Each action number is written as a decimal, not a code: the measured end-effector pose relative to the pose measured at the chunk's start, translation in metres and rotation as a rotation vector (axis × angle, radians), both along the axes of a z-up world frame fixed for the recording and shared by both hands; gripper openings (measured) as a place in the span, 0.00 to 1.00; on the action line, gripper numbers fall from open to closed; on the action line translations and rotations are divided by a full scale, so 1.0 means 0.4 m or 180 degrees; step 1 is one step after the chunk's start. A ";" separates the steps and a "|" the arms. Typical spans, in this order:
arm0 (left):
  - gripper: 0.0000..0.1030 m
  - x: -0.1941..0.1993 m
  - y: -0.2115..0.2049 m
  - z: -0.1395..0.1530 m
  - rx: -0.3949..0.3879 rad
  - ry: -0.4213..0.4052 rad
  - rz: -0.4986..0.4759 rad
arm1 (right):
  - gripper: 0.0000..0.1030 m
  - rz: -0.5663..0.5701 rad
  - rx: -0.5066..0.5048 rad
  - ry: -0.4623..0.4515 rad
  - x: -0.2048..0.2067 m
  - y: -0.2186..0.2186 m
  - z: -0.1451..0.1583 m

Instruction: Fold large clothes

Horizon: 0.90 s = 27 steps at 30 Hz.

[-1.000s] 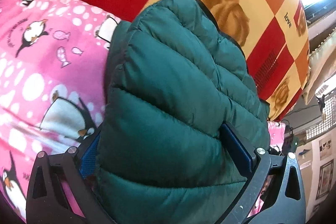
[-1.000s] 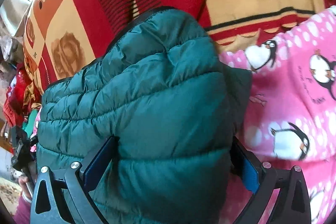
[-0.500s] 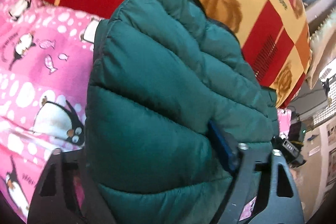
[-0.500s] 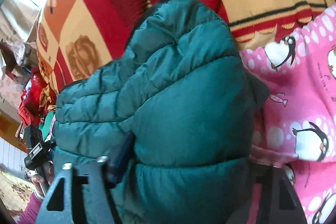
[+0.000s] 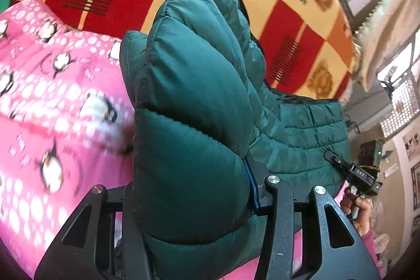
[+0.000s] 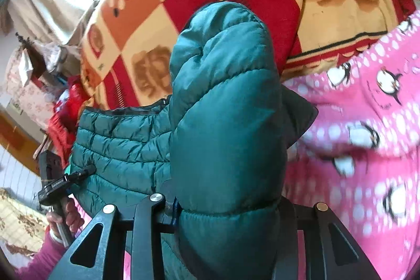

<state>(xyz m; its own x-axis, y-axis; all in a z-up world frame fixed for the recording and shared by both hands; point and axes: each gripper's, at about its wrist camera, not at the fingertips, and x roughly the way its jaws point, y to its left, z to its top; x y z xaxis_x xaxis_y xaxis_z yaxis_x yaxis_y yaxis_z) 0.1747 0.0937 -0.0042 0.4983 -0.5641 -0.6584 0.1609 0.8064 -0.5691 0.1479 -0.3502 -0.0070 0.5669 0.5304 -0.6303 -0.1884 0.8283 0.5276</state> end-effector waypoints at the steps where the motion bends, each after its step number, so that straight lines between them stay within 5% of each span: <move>1: 0.43 -0.027 0.012 0.004 -0.0016 0.0003 -0.0031 | 0.36 0.0026 0.0017 0.0018 -0.034 0.003 0.001; 8: 0.47 -0.163 0.065 -0.040 0.0045 0.0185 -0.0065 | 0.42 -0.0036 0.0051 0.0206 -0.170 -0.013 -0.051; 12: 0.79 -0.147 0.069 -0.116 0.0181 0.0430 0.0199 | 0.69 -0.0453 -0.0280 0.0400 -0.160 -0.012 -0.126; 16: 0.94 -0.139 0.081 -0.161 0.0076 0.0582 0.0457 | 0.73 -0.0622 -0.0429 0.0332 -0.165 0.010 -0.129; 22: 0.94 -0.206 0.069 -0.083 0.0612 0.0239 0.0718 | 0.73 -0.0877 -0.1031 0.0062 -0.248 0.015 -0.040; 27: 0.94 -0.273 0.076 -0.009 0.0981 -0.0170 0.1065 | 0.76 -0.1007 -0.1158 -0.0148 -0.300 0.051 0.023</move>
